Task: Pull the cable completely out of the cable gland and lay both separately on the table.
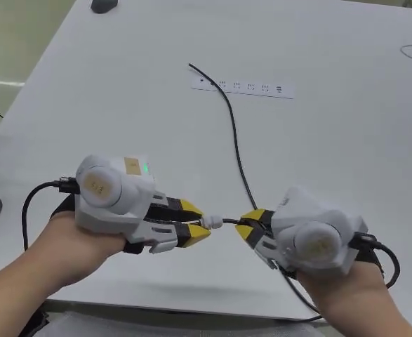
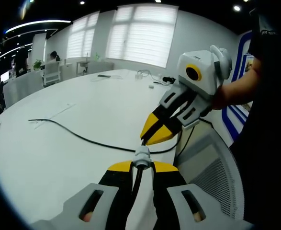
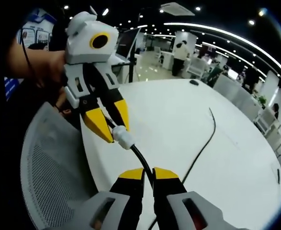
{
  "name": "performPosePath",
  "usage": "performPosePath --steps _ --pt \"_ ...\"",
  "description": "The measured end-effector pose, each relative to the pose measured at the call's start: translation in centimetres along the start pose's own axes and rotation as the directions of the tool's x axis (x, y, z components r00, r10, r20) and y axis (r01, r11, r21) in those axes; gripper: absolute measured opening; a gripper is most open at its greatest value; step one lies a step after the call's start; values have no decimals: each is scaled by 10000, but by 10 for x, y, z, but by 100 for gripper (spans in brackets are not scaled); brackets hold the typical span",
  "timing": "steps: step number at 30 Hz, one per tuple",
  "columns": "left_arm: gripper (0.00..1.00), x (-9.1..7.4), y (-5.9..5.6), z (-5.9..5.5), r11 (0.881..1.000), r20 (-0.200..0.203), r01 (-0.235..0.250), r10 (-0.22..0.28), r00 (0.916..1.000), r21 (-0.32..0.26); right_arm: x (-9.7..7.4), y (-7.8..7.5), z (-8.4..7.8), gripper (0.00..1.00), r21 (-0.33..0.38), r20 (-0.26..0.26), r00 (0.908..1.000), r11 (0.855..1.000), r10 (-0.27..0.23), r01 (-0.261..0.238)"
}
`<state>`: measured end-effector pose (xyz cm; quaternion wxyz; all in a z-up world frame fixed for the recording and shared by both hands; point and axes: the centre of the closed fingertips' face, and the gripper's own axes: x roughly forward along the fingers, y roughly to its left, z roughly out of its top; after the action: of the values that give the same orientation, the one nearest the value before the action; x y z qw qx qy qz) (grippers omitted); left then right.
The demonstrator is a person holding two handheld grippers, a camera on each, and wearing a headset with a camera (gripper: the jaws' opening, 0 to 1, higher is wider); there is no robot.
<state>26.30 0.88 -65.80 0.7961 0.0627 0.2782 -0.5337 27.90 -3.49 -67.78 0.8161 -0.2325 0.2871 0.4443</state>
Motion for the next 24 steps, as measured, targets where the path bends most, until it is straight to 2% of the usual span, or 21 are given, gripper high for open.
performPosePath --steps 5,7,9,12,16,18,21,24 --pt "15 0 0 1 10000 68 18 -18 10000 -55 -2 -9 -10 1 998 96 9998 9949 -181 171" --pt "15 0 -1 2 10000 105 16 -16 9999 -31 -3 -14 -15 1 1181 59 9993 9923 -373 363" --pt "15 0 -1 2 10000 100 21 -20 9999 -21 -4 -18 -21 1 1712 12 9987 9840 -500 490" --pt "15 0 -1 3 10000 134 31 -31 9999 -2 -6 -25 -27 1 2078 -10 9978 9760 -663 651" --pt "15 1 -2 4 10000 151 63 -64 9999 52 -6 -29 -34 1 2804 -53 9971 9570 -758 742" --pt "15 1 -3 4 9999 146 92 -93 9999 42 -6 -30 -39 1 3497 -99 9966 9334 -823 805" --pt "15 2 -3 4 9999 114 73 -74 9999 91 -4 -32 -46 1 3566 -334 9954 9293 -901 961" --pt "15 1 -3 3 9999 77 83 -84 9999 107 -3 -33 -52 1 3969 -446 9947 9121 -928 1029"
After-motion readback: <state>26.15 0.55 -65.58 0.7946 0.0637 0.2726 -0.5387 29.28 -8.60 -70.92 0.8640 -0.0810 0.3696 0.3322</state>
